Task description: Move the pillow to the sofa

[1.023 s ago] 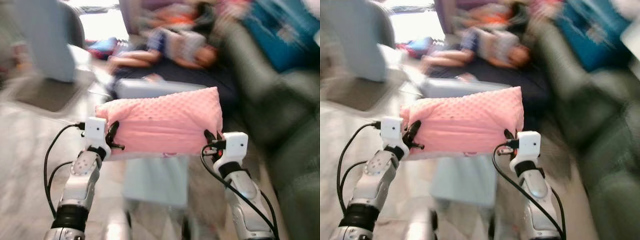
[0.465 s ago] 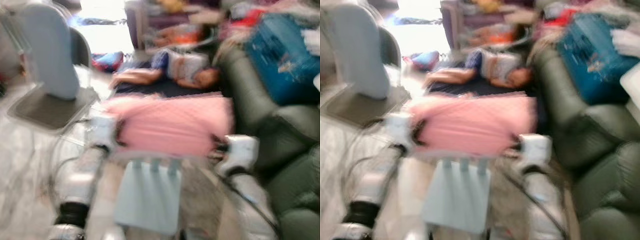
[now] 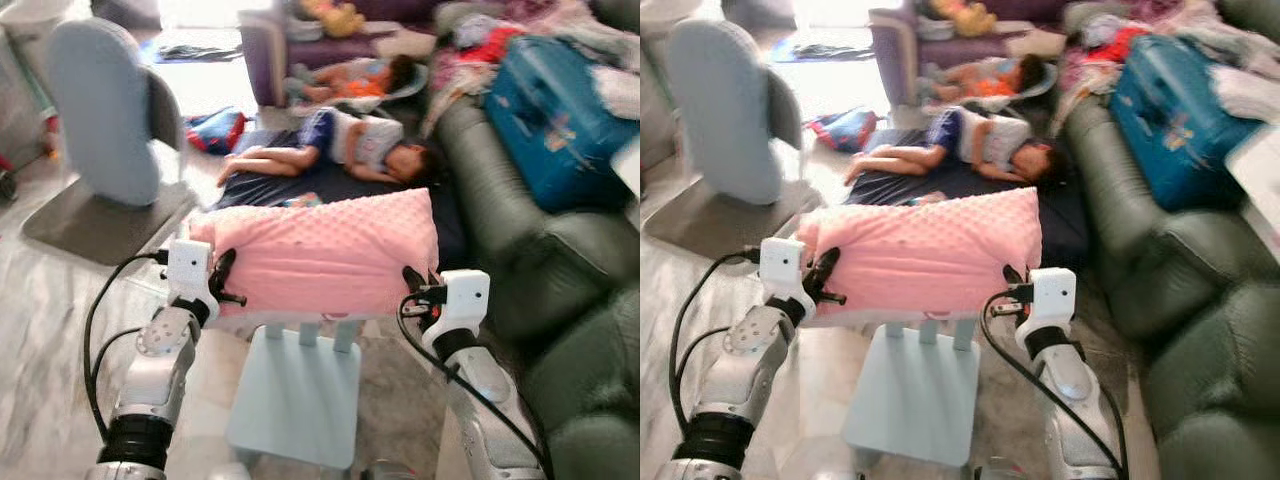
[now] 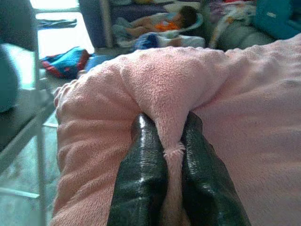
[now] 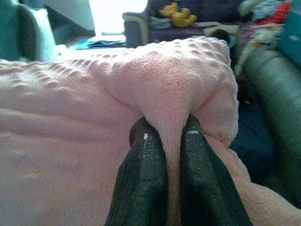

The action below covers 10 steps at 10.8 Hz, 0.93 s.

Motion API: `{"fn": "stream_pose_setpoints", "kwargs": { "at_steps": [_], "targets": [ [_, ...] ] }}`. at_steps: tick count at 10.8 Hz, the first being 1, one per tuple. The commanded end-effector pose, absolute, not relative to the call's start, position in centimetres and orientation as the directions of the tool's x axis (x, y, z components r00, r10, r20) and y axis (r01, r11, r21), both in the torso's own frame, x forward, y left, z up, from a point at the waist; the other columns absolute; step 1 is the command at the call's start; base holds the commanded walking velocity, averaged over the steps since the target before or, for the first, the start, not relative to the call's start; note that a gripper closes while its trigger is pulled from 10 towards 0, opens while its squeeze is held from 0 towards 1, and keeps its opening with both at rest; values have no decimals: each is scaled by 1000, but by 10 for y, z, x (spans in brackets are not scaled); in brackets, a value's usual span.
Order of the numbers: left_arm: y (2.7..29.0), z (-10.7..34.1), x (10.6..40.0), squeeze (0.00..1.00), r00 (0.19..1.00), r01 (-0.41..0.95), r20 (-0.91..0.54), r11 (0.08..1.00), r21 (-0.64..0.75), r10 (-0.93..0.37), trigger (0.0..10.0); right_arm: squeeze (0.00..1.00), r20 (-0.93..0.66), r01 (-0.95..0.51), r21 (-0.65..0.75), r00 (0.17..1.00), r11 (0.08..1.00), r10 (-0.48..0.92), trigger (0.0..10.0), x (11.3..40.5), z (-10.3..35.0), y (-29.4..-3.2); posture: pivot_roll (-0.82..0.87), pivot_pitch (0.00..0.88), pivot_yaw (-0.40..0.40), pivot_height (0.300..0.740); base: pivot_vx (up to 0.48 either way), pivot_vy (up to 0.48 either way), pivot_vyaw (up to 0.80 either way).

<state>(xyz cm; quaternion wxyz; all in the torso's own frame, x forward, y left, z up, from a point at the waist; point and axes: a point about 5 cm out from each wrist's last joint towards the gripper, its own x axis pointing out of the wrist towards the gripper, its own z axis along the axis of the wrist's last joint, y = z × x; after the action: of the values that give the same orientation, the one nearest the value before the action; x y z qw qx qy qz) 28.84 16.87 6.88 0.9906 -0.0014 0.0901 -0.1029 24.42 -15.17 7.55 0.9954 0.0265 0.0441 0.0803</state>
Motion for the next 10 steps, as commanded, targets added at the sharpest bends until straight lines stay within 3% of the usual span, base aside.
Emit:
{"fn": "stream_pose_setpoints", "kwargs": {
  "at_steps": [1, 3, 10],
  "targets": [
    [170, 74, 289, 0, 967, 194, -169, 981, -3, -191, 10000, 0, -67, -131, 56, 989, 990, 135, 10000, 244, 80, -157, -66, 22, -3, 740, -240, 0, -800],
    [169, 73, 290, 0, 966, 196, -174, 981, -3, -193, 10000, 0, -69, -129, 57, 989, 990, 133, 10000, 244, 80, -158, -68, 22, -4, 740, -277, 0, -600],
    [166, 72, 291, 0, 963, 204, -180, 979, -5, -202, 10000, 0, -71, -132, 56, 988, 990, 136, 10000, 247, 81, -158, -75, 19, -6, 740, -288, 0, 0]
  ]
}}
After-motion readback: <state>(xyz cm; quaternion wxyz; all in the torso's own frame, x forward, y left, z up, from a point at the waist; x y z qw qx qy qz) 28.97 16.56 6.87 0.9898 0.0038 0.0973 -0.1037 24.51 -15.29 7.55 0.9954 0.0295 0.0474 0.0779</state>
